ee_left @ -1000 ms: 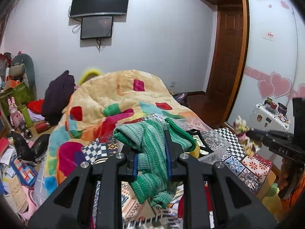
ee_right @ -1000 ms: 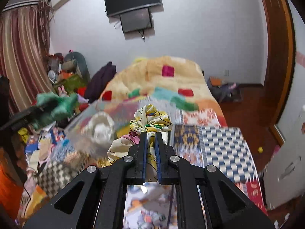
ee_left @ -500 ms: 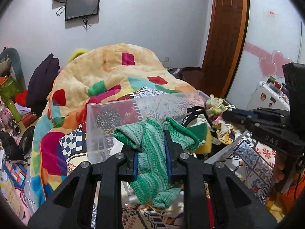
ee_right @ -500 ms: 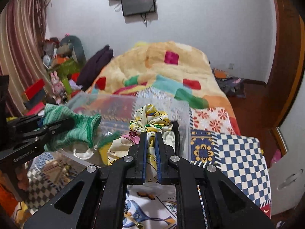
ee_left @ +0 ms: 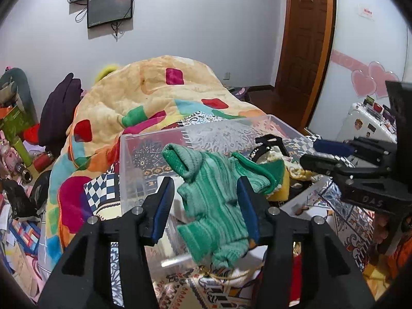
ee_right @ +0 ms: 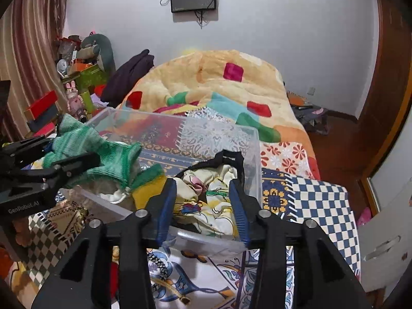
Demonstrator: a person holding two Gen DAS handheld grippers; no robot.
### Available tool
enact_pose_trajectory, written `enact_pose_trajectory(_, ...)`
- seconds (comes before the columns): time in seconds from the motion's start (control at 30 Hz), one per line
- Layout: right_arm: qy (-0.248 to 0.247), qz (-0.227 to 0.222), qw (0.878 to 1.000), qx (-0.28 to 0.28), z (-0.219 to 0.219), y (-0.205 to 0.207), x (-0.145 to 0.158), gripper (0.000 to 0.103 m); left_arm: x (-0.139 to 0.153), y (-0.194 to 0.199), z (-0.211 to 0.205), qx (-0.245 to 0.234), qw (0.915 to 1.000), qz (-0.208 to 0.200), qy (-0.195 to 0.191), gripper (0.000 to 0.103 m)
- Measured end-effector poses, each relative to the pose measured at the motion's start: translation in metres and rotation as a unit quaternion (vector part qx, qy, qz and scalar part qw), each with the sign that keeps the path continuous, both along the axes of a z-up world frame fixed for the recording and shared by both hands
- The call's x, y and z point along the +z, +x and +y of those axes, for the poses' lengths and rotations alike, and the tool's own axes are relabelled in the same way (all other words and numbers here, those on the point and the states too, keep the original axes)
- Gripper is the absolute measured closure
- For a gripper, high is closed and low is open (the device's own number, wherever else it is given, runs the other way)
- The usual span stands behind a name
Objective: Organize soft objects
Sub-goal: 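Drop the glove from the left tool into the box while the right tool drops the scrunchie in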
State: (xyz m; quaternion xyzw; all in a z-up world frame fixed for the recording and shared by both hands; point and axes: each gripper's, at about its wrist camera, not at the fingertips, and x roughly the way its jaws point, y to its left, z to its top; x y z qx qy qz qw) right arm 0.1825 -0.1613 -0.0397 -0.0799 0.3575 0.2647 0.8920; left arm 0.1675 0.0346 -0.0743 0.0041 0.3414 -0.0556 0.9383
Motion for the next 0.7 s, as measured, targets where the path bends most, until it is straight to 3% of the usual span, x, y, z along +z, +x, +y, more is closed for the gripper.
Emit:
enact_pose_trajectory(0.1, 0.0, -0.015, 1.0, 0.005, -0.001, -0.009, 0.01, 0.059, 0.007, -0.007, 0.001, -0.002, 1.0, 0.001, -0.005, 0.042)
enact_pose_trajectory(0.17, 0.001, -0.029, 1.0, 0.008, -0.002, -0.018, 0.017, 0.048, 0.015, -0.016, 0.002, -0.005, 0.9998, -0.009, -0.015, 0.035)
enact_pose_trajectory(0.3, 0.001, -0.045, 0.999, 0.016, -0.006, -0.032, 0.023, 0.044, 0.023, -0.034, -0.003, -0.012, 0.9996, -0.026, -0.001, 0.023)
enact_pose_trajectory(0.47, -0.002, -0.031, 0.999, 0.022, -0.013, -0.042, 0.014, 0.041, 0.018, -0.056, -0.011, -0.026, 0.9994, -0.018, 0.013, 0.018)
enact_pose_trajectory(0.7, -0.018, 0.02, 0.999, 0.023, -0.016, -0.04, -0.022, 0.041, -0.011, -0.069, -0.02, -0.042, 0.9984, 0.033, -0.019, 0.018)
